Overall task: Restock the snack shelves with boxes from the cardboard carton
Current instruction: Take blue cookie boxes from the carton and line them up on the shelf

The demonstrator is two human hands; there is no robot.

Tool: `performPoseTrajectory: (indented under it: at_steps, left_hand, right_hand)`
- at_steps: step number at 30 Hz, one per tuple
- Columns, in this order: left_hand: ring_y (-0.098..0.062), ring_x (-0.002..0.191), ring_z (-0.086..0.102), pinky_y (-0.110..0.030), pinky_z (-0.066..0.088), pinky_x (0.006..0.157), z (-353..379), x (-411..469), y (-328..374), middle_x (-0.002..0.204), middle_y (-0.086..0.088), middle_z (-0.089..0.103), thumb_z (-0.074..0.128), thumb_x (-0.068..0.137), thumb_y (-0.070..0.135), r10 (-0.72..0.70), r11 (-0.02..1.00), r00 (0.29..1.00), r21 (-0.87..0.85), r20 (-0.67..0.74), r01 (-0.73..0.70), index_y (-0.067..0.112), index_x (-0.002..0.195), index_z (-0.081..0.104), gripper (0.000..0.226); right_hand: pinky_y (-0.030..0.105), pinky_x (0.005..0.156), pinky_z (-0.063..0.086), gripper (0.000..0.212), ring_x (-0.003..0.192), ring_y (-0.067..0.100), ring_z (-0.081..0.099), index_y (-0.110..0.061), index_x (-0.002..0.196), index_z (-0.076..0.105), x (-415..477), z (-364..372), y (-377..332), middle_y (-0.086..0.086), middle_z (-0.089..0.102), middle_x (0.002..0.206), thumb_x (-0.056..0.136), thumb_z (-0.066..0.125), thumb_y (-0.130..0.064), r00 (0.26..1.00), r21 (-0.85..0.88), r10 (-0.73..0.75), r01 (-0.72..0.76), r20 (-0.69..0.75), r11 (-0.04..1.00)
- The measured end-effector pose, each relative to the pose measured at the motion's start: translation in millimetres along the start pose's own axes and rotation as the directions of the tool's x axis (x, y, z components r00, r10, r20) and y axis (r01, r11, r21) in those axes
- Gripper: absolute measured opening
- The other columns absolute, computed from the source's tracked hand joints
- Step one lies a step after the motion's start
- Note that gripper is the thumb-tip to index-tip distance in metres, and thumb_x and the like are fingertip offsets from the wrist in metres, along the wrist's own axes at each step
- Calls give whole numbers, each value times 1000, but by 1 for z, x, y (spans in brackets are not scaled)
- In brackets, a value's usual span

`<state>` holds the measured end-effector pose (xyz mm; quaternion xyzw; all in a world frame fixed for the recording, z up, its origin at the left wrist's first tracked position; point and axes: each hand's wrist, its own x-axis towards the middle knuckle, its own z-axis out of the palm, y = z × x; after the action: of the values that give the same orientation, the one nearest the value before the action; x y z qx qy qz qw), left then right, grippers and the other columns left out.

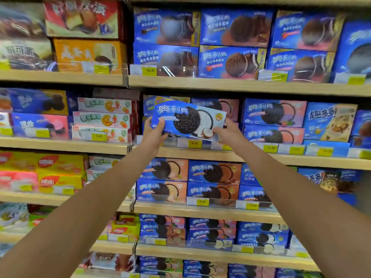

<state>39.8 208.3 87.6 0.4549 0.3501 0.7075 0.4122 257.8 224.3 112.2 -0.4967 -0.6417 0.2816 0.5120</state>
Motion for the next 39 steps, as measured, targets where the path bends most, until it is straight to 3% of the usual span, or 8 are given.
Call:
performPoseTrajectory:
  at_steps: [4,12,16,20,24,27,32,39]
  left_hand:
    - [-32,125,48,-49,42,104,-29,47,-7,140,-11,45,55,81,60,52,908,996,419,-71,-18,27,139,38,69]
    - [-36,107,56,-37,42,81,-44,78,-13,119,-18,58,55,93,21,159,630,976,777,-149,16,2,125,42,40]
    - [-32,100,54,-39,43,81,-41,94,-19,114,-18,53,60,91,24,86,620,986,782,-141,57,-3,134,26,61]
    - [-34,136,32,-34,36,100,-40,107,-25,152,-20,20,65,88,28,4,624,988,772,-156,119,-2,147,0,93]
    - [-35,145,6,-42,14,117,-34,116,-40,156,-19,6,60,89,37,313,153,945,977,93,-147,8,150,8,85]
    - [-36,144,7,-48,19,116,-20,123,-51,156,-11,15,53,91,46,183,-24,953,970,241,-241,20,149,20,72]
    - [-35,134,24,-54,37,101,-15,135,-56,142,-13,33,56,89,36,242,-12,958,988,155,-157,19,136,36,54]
    - [-39,133,22,-55,37,100,-10,156,-68,141,-18,29,53,87,25,244,20,966,996,84,-92,14,136,34,54]
  right_hand:
    - [5,66,43,32,96,18,55,-14,120,54,24,21,-5,0,59,102,89,55,-9,999,74,5,-1,-53,997]
    - [30,89,43,47,105,21,54,-9,133,43,75,66,-9,8,57,123,88,58,-15,998,38,43,-45,46,998]
    - [37,98,42,53,119,25,50,-14,137,40,92,78,4,8,49,139,87,57,-23,988,-7,101,-101,117,995]
    - [39,100,42,59,124,26,46,-6,143,33,107,87,23,11,41,143,93,56,-29,981,-109,124,-108,152,988]
    - [41,96,45,43,116,28,53,-8,133,45,119,90,36,7,54,124,93,50,-25,997,-240,-60,69,46,968]
    - [43,101,37,48,129,34,34,-7,137,41,129,81,43,16,41,138,92,45,-21,965,-602,-262,221,19,767]
    - [53,114,21,66,142,34,13,-15,149,20,143,74,64,9,22,154,91,48,-29,964,-802,-209,253,163,541]
    - [63,110,17,69,140,34,12,-25,147,23,143,79,66,9,21,151,84,51,-33,979,-831,-193,161,66,533]
